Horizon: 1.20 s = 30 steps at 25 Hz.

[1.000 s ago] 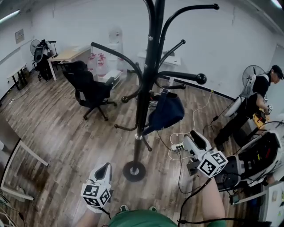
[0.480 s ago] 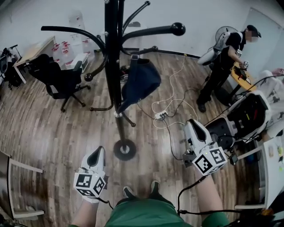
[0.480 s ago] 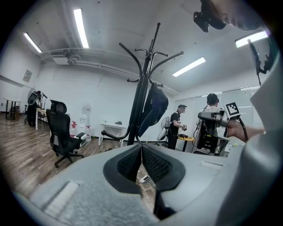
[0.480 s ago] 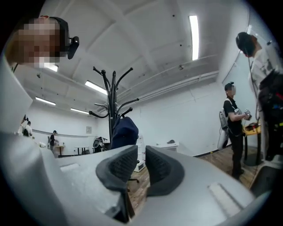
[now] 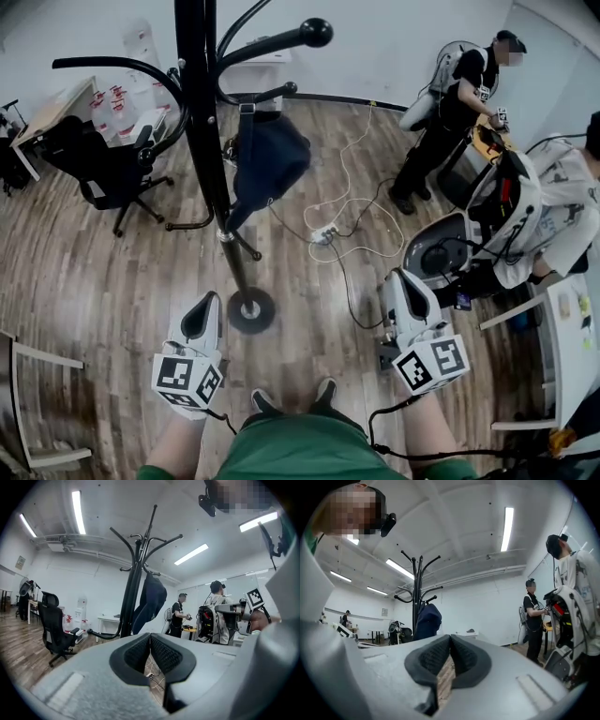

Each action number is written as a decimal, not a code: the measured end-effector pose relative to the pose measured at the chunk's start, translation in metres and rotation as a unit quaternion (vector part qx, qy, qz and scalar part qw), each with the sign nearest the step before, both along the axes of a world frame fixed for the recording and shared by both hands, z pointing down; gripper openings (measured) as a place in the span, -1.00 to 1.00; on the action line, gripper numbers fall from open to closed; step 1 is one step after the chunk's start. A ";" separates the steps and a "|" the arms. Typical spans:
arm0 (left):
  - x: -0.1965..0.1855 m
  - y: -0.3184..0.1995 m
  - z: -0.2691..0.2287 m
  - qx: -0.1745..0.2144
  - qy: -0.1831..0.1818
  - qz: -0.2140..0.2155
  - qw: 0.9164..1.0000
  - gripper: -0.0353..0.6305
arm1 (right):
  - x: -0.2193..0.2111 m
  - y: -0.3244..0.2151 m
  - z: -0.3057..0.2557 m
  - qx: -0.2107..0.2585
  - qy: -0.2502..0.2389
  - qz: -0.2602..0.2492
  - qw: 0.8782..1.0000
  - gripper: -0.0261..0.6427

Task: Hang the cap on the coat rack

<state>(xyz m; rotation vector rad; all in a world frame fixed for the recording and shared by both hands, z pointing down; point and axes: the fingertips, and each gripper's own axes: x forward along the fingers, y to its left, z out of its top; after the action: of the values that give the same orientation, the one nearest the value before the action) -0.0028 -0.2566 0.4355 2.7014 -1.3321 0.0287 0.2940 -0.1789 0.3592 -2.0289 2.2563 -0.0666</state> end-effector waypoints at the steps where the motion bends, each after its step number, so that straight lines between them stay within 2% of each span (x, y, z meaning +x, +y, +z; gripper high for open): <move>1: 0.007 0.001 -0.003 0.003 0.000 0.001 1.000 -0.86 | 0.004 0.002 -0.001 0.003 -0.002 -0.001 1.000 -0.91; 7: 0.049 0.014 -0.016 0.011 -0.002 0.009 1.000 -0.86 | 0.025 0.012 -0.009 0.035 -0.014 -0.021 0.999 -0.91; 12: 0.067 0.018 -0.027 0.021 -0.006 0.008 1.000 -0.86 | 0.034 0.011 -0.010 0.044 -0.018 -0.037 0.998 -0.91; 21: 0.074 0.017 -0.039 0.033 -0.007 -0.009 0.999 -0.86 | 0.044 0.010 -0.020 0.058 0.009 -0.043 0.997 -0.91; 30: 0.078 0.013 -0.037 0.030 0.001 -0.011 0.999 -0.86 | 0.046 0.003 -0.020 0.050 0.011 -0.049 0.997 -0.91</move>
<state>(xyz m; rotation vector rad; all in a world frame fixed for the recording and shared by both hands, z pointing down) 0.0747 -0.2437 0.3983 2.7350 -1.3834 -0.0179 0.3398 -0.1760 0.3397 -1.8792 2.3209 0.0618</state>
